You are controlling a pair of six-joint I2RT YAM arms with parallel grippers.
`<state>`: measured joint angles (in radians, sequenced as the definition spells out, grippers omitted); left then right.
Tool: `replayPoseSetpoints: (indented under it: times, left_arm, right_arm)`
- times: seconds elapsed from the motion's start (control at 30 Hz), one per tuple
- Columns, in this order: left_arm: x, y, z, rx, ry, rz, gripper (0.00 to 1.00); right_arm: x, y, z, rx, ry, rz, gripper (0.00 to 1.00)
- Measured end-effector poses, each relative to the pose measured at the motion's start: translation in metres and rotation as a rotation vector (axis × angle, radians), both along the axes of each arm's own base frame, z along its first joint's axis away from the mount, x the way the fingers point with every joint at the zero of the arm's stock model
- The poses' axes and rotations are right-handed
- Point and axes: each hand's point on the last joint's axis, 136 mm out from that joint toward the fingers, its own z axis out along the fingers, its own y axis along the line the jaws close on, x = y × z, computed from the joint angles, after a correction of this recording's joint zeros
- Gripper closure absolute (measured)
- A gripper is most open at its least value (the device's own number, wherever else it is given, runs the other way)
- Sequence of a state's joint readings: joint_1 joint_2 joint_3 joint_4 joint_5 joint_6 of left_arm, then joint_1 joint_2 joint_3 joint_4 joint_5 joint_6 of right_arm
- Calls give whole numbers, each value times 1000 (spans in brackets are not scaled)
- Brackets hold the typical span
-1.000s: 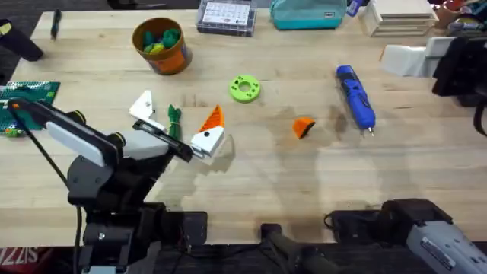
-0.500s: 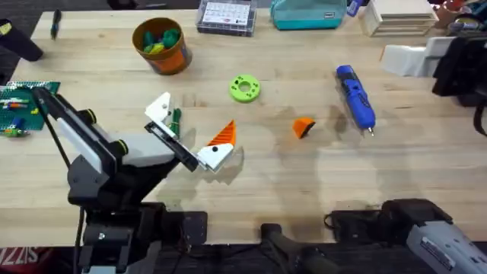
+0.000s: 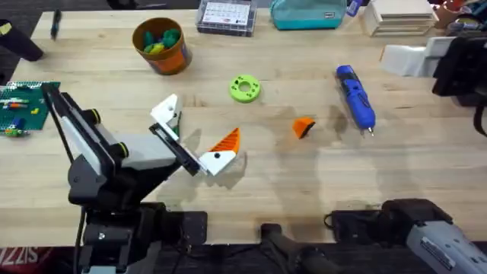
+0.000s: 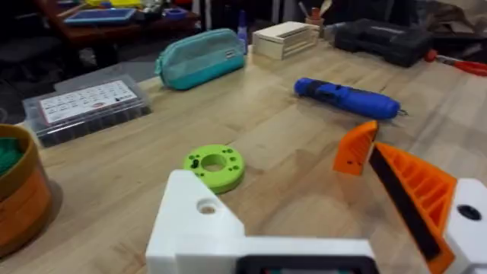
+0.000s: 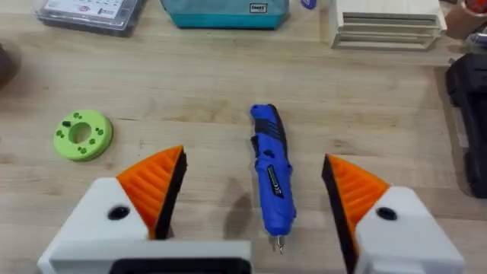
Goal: Pick up the gripper from the table and insert it into the empty holder that is missing its gripper. Then pick up a screw, insert it into the mounting hole, and use the screwdriver to tighten it. Finally, clean up the table by picking up the vegetable and placing it into the bucket.
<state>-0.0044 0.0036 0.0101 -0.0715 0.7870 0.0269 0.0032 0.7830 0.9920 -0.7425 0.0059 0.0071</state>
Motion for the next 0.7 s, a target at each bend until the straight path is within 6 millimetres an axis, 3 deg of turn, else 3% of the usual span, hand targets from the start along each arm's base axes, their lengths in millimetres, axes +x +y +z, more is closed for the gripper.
replayPoseSetpoints:
  times: [0.43, 0.57, 0.7]
  left_arm:
    - [-7, -7, 0, -4, 5, -56, 15]
    - [-7, -7, 0, -4, 5, -58, 16]
    - [-7, -7, 0, -4, 5, -58, 16]
  right_arm:
    - [0, 2, 0, 14, 0, 1, 8]
    - [-2, 13, -4, 59, 21, 54, 8]
    - [-6, 33, -26, 115, 140, 137, 7]
